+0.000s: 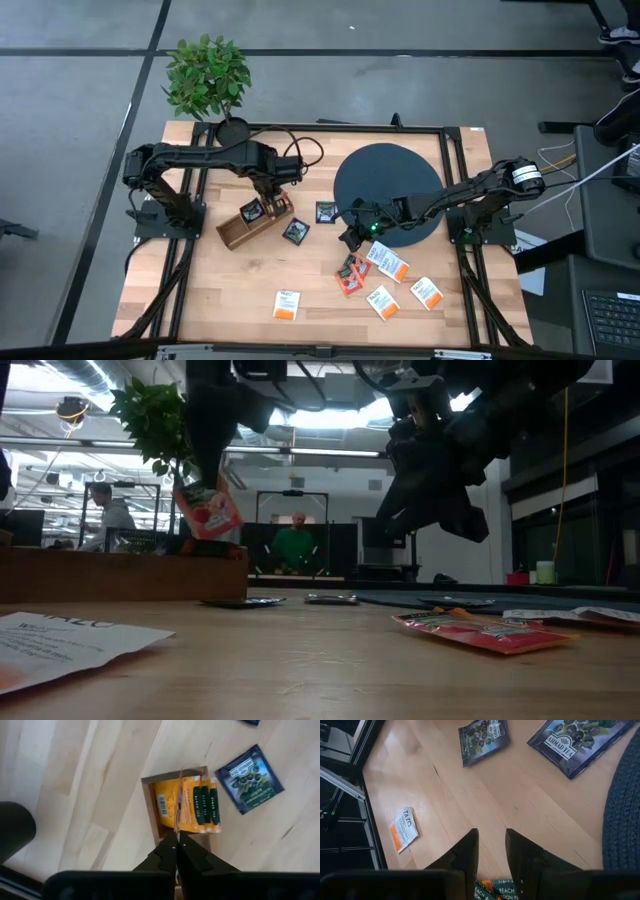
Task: Pick & Place Tea
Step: Put the orange tea bag into the right section of the wooden organizer
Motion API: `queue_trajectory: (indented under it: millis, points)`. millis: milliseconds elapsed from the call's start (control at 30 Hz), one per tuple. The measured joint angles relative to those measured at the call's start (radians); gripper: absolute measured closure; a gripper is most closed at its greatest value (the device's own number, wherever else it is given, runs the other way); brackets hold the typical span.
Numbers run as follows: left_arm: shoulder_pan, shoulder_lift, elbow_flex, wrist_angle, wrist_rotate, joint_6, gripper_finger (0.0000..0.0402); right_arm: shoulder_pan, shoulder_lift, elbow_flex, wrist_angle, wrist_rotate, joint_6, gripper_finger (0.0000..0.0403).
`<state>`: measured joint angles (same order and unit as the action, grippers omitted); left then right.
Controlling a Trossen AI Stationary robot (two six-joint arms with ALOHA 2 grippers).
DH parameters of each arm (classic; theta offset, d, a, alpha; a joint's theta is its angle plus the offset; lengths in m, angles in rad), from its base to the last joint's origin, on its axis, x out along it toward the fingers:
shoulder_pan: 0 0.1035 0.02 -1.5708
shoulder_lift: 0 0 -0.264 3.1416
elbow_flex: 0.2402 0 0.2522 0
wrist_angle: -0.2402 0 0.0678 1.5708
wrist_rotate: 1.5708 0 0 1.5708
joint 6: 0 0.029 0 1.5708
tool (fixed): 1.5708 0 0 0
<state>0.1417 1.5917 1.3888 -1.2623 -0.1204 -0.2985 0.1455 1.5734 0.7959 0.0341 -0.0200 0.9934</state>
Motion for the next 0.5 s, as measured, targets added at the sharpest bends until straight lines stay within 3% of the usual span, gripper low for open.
queue_trajectory:
  millis: [267, 500]
  points:
    - [-0.021, 0.116, 0.0, -0.081, 0.007, 0.054, 0.04, 0.0, 0.0, 0.0, 0.001, 0.0, 0.0, 0.0304]
    - [-0.039, 0.144, 0.0, -0.079, -0.014, 0.073, 0.04, 0.0, 0.0, 0.0, 0.002, 0.025, -0.002, 0.0304]
